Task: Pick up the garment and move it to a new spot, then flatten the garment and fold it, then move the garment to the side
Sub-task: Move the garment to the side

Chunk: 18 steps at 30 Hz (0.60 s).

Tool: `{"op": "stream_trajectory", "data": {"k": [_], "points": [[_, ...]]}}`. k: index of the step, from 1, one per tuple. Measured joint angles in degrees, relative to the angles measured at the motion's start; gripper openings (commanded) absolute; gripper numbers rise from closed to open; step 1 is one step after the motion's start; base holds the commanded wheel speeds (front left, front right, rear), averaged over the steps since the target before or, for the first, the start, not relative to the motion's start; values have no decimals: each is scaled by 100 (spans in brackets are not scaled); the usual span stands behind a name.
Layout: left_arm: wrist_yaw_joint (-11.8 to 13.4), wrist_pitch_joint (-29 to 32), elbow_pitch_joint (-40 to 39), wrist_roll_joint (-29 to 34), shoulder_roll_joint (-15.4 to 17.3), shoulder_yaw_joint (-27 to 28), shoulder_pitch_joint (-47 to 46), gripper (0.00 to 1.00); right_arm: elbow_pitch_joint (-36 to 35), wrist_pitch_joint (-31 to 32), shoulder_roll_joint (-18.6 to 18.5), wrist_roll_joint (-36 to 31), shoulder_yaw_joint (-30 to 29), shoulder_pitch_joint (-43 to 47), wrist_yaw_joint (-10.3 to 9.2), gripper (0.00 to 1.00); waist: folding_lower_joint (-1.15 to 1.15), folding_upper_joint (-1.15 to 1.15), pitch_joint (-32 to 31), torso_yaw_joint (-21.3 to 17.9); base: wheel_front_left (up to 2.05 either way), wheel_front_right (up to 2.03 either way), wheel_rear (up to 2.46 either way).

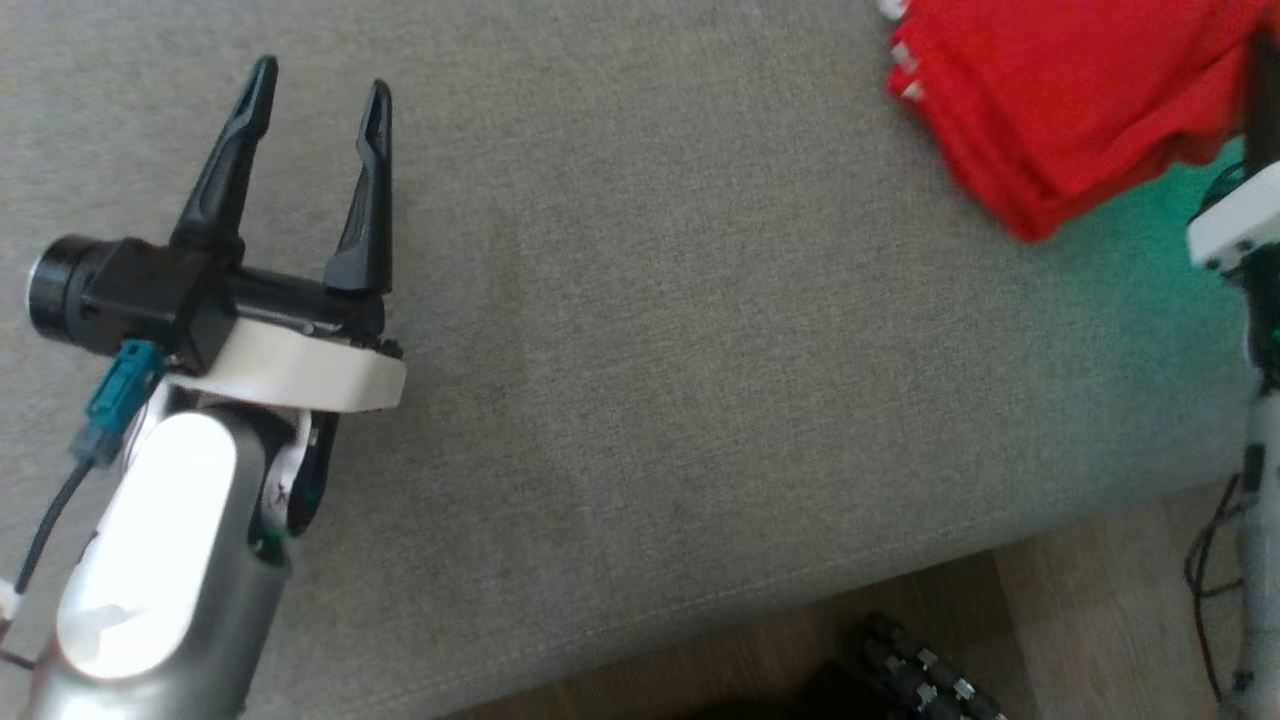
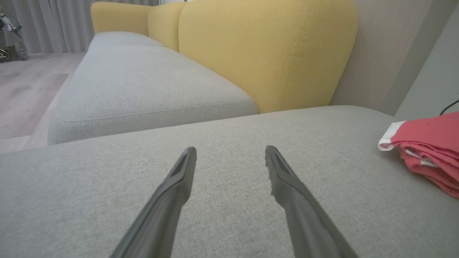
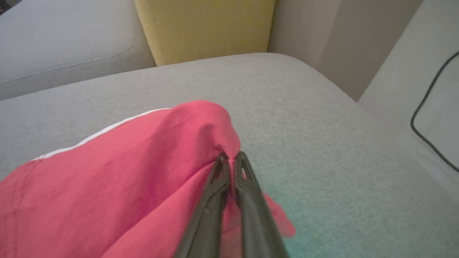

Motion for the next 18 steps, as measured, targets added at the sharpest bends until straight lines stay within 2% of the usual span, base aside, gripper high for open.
{"op": "stream_trajectory", "data": {"k": [7,11,18], "points": [[-8,121,-114,41,153,-8,-30,100,213,-421,109,156,-445,-342,0,0,-1,0,245,-173,0,0,0],[-48,190,-175,44,186,-19,-34,100,328,-510,109,218,-728,-502,0,0,-2,0,324,-232,0,0,0],[-48,199,-212,57,259,-21,-71,100,586,-553,127,253,-880,-625,0,0,-1,0,370,-248,0,0,0]]}}
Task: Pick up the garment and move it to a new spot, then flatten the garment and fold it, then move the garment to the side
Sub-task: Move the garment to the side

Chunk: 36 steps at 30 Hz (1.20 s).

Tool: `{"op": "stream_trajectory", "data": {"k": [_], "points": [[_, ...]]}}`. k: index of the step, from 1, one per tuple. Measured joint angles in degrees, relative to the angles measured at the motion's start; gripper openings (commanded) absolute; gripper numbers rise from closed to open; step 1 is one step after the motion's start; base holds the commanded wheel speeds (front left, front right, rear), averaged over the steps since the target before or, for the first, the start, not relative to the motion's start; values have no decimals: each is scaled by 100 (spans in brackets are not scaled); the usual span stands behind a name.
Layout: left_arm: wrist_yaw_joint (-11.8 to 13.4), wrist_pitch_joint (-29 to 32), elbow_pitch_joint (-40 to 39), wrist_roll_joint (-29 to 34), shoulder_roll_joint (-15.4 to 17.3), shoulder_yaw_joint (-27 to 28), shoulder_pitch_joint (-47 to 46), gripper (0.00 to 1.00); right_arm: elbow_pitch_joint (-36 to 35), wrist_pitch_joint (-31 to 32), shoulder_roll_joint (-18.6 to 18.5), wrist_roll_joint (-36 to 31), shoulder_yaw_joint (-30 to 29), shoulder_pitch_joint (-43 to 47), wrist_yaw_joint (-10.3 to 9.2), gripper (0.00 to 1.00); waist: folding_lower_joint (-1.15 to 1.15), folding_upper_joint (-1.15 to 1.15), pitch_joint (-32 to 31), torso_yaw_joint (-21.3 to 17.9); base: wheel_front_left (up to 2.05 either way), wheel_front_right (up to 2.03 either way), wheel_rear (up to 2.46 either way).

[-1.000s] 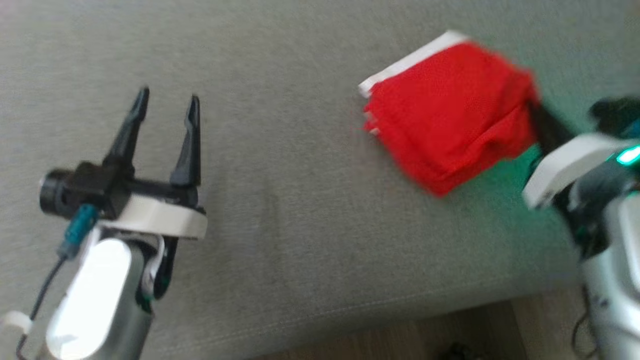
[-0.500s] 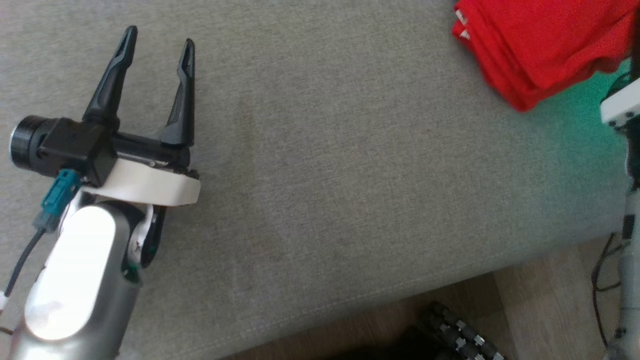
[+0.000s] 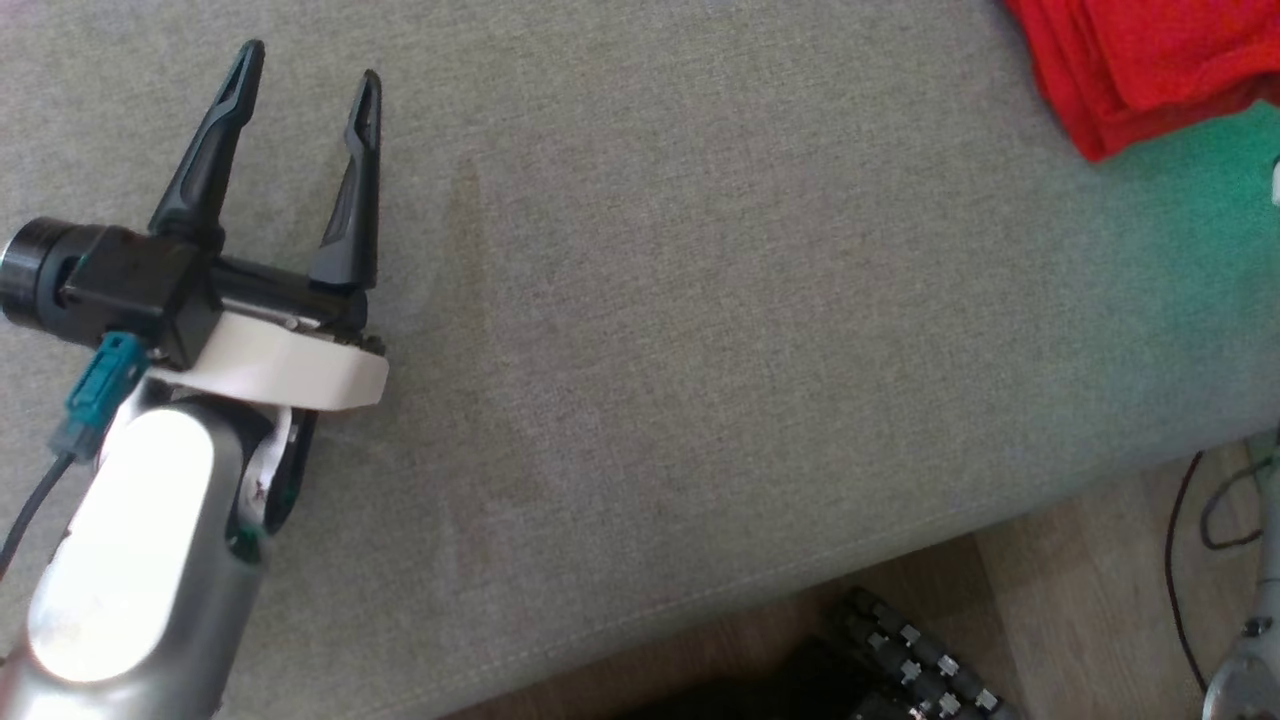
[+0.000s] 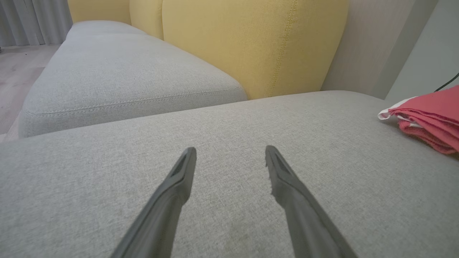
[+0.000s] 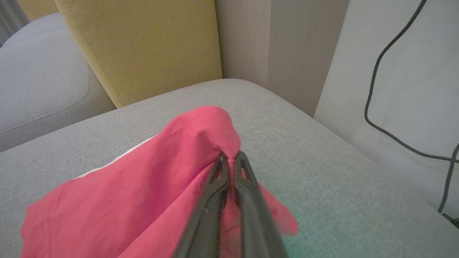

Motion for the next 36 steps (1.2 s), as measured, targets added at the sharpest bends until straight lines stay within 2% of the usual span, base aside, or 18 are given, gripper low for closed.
{"op": "stream_trajectory", "data": {"k": [1,2,3,11,21,27,36], "points": [[0,0,1,-1,0,-4,0,100,51,1,-1,-2,-14,-2,0,0,0,0,-7,5,0,0,0],[0,0,2,-1,0,-14,0,100,100,1,-1,-7,-24,-1,0,42,0,0,-20,14,0,0,0],[0,0,4,-1,-1,-26,1,100,137,4,0,-19,-37,-2,0,100,0,0,-40,22,0,0,0],[10,-71,167,-108,-31,-52,45,100,18,13,66,-342,53,62,0,100,0,0,-354,76,0,0,0],[225,-240,505,-377,-189,-3,675,100,-1402,-271,624,-566,821,1465,0,100,0,0,-1049,203,0,0,0],[302,-314,723,-538,-246,34,993,100,-1935,-491,773,-656,1112,2217,0,100,-1,0,-1423,509,0,0,0],[356,-325,1047,-690,-281,100,1367,100,-2218,-743,813,-703,1633,2682,0,100,-1,0,-1983,1116,0,0,0]]}}
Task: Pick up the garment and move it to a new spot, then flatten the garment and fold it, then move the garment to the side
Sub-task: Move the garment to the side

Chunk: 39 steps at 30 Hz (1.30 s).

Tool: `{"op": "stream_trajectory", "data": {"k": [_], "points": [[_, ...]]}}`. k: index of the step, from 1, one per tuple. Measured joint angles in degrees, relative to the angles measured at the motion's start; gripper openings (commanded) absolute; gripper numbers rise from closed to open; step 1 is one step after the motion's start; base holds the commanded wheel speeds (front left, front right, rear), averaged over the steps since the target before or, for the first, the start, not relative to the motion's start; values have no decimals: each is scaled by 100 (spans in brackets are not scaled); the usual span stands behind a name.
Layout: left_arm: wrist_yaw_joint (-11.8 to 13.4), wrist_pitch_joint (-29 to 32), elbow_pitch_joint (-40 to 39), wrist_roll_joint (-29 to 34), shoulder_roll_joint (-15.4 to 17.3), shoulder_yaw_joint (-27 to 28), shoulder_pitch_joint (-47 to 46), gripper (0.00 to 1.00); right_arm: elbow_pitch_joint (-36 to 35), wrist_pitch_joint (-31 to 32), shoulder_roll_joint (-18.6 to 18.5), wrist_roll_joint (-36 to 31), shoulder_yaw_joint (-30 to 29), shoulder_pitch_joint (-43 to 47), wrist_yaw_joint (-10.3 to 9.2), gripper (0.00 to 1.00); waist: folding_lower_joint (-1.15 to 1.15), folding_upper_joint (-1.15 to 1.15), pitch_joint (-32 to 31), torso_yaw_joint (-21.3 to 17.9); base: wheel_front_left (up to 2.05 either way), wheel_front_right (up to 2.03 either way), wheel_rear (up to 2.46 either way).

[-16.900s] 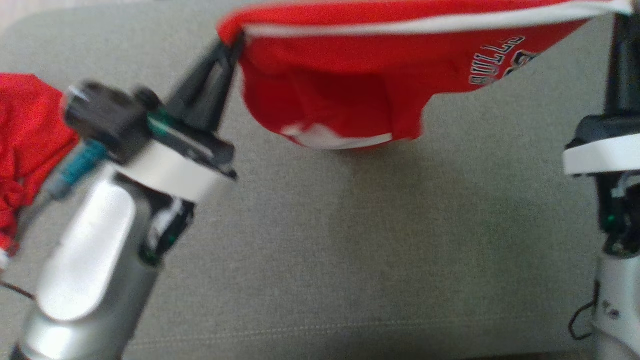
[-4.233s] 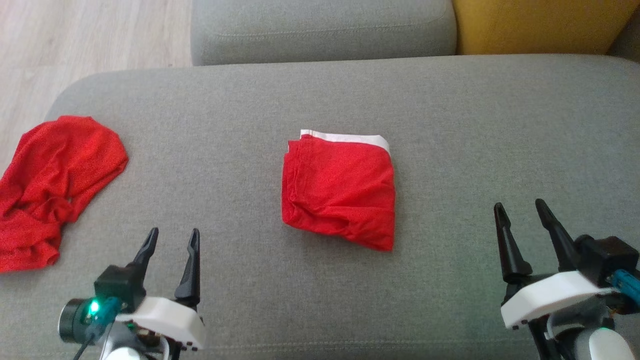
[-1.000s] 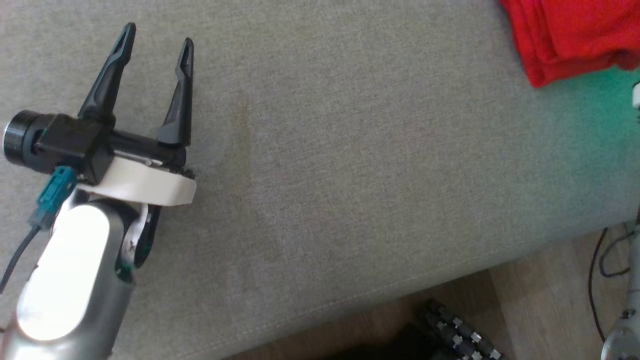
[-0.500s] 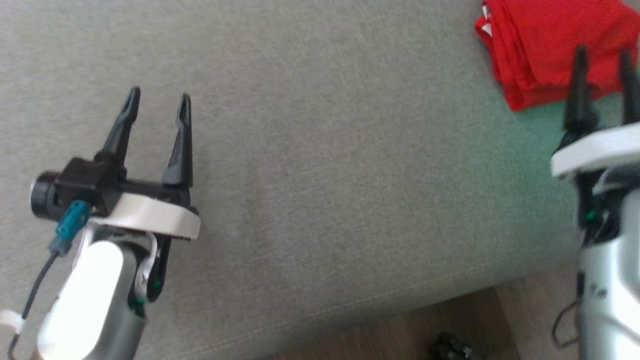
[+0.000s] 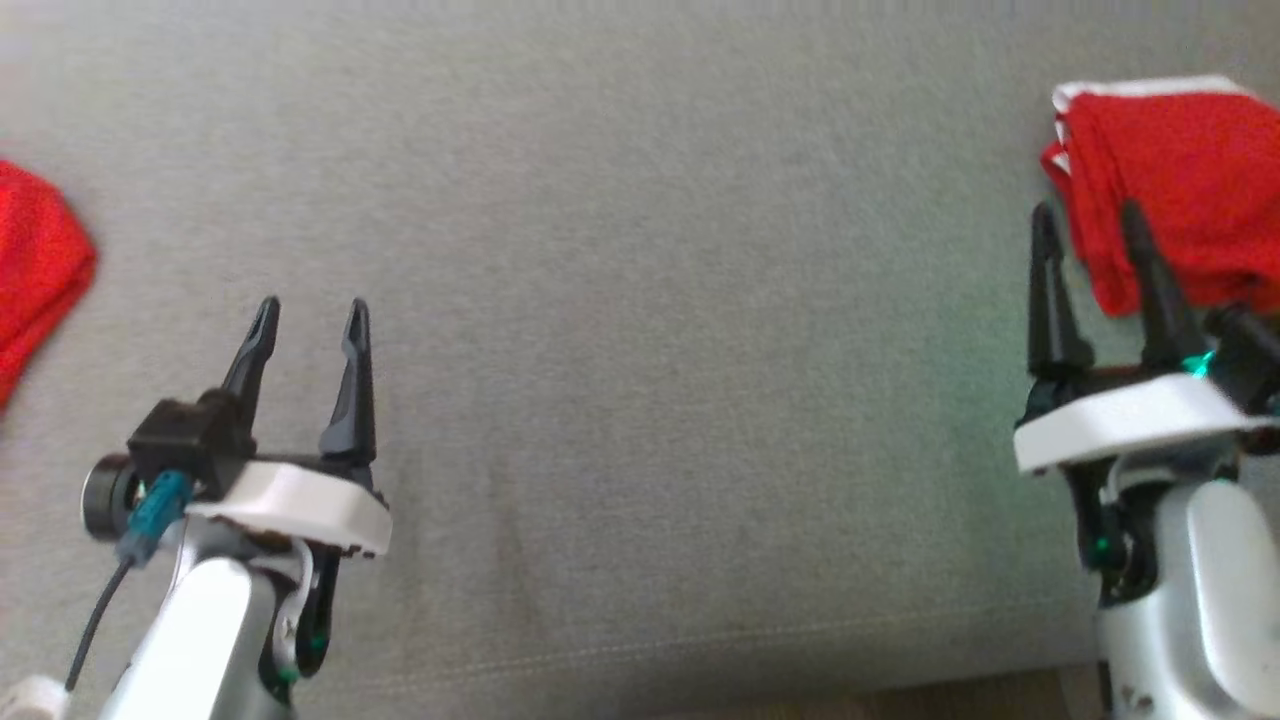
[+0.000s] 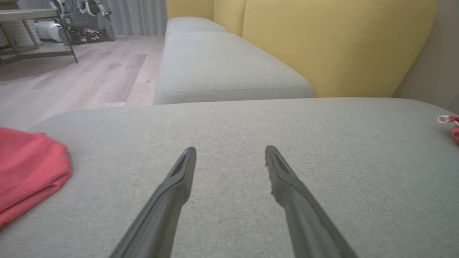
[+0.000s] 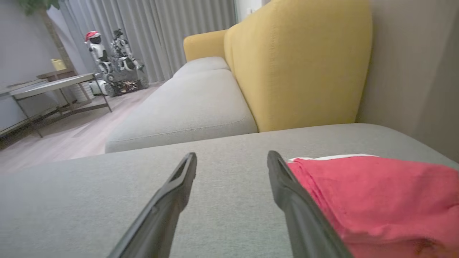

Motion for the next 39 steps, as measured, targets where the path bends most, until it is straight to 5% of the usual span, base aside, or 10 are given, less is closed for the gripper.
{"op": "stream_trajectory", "data": {"k": [22,39], "points": [[186,174,-35,-100,83,-112,998,100,-123,89,2,-156,322,1265,0,100,0,0,-1384,361,0,0,0],[256,265,-179,-100,140,-234,1104,100,-267,265,4,-265,234,1433,0,100,0,0,-1399,388,0,0,0]]}}
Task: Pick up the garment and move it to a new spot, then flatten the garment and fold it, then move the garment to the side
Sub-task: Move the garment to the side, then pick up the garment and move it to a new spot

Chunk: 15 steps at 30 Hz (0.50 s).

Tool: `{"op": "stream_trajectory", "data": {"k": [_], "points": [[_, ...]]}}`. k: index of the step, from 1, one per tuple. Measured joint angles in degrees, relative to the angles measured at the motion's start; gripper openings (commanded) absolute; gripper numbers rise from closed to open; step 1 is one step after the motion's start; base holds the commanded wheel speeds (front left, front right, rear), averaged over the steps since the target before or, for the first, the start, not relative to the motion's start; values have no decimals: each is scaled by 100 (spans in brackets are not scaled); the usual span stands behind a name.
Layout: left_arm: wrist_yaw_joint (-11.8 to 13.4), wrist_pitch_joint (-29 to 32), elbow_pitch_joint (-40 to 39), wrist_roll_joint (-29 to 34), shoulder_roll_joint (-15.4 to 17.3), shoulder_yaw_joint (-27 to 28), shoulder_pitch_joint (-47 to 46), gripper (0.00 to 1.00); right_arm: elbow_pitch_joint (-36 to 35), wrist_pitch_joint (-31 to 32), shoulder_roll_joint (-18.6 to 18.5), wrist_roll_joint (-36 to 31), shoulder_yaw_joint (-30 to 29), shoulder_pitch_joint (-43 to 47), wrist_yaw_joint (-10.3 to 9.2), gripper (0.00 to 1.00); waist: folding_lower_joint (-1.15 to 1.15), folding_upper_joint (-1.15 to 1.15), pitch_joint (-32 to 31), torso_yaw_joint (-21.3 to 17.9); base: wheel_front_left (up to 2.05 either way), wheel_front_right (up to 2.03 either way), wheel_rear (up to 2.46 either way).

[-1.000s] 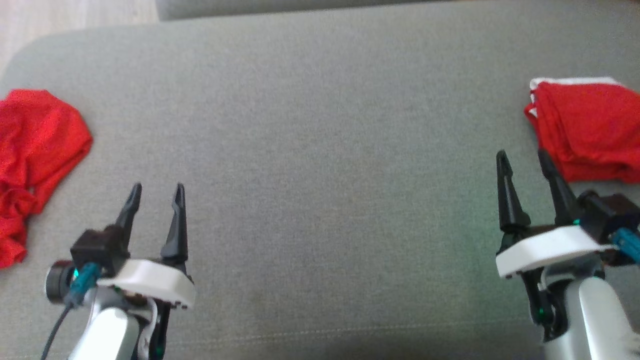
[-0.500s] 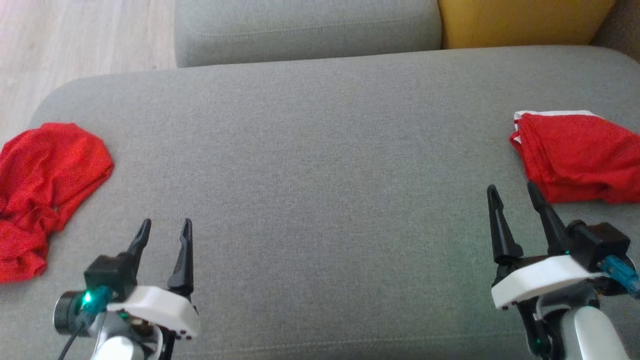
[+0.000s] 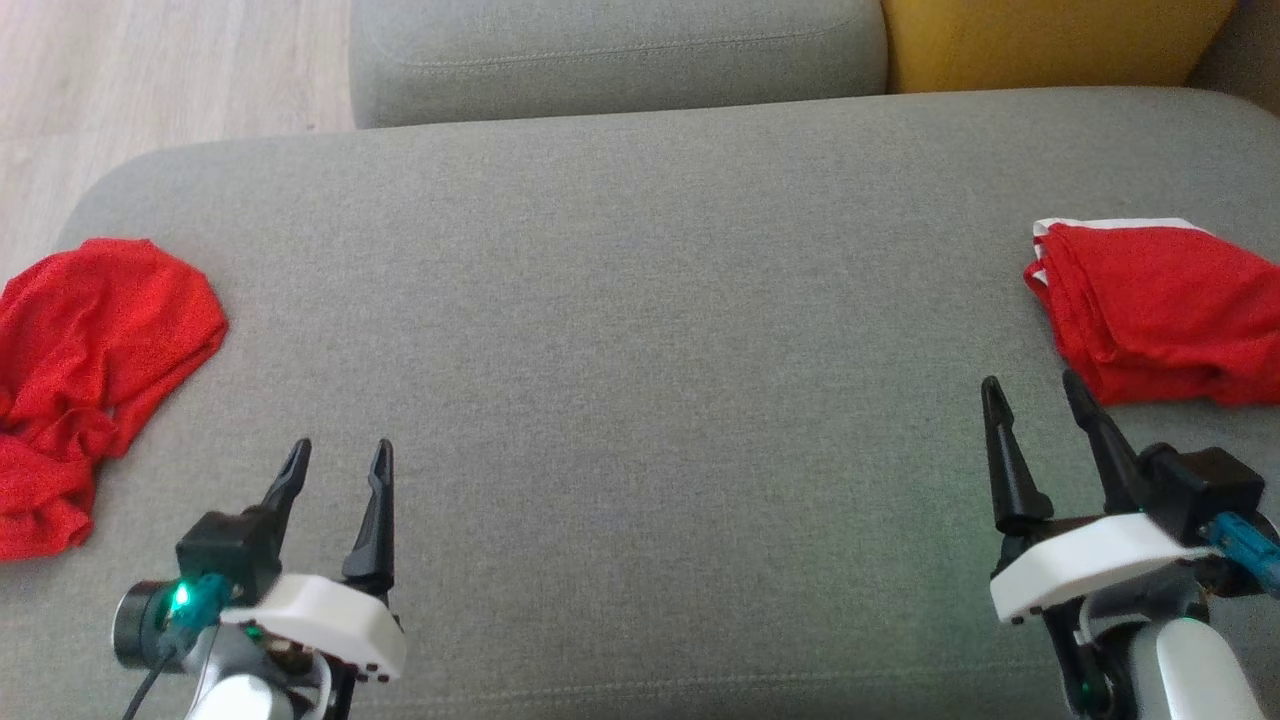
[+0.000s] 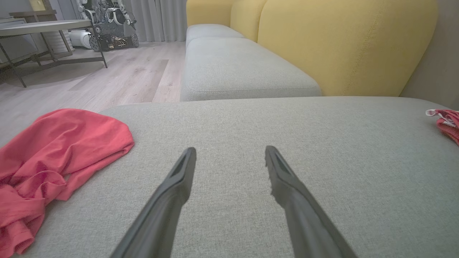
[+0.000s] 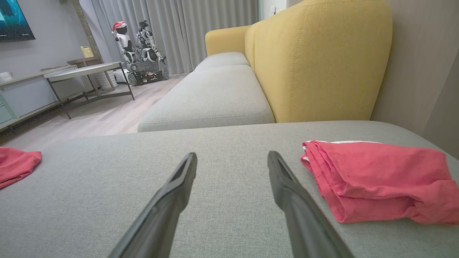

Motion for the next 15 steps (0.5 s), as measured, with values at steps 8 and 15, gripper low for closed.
{"op": "stream_trajectory", "data": {"k": [8,15], "points": [[44,-9,-25,0,25,1,-6,100,-21,42,1,-27,-54,0,0,100,0,0,51,-5,0,0,0],[46,-25,-37,0,36,-1,-18,100,-35,76,1,-75,-99,0,0,100,0,0,67,50,0,0,0]]}}
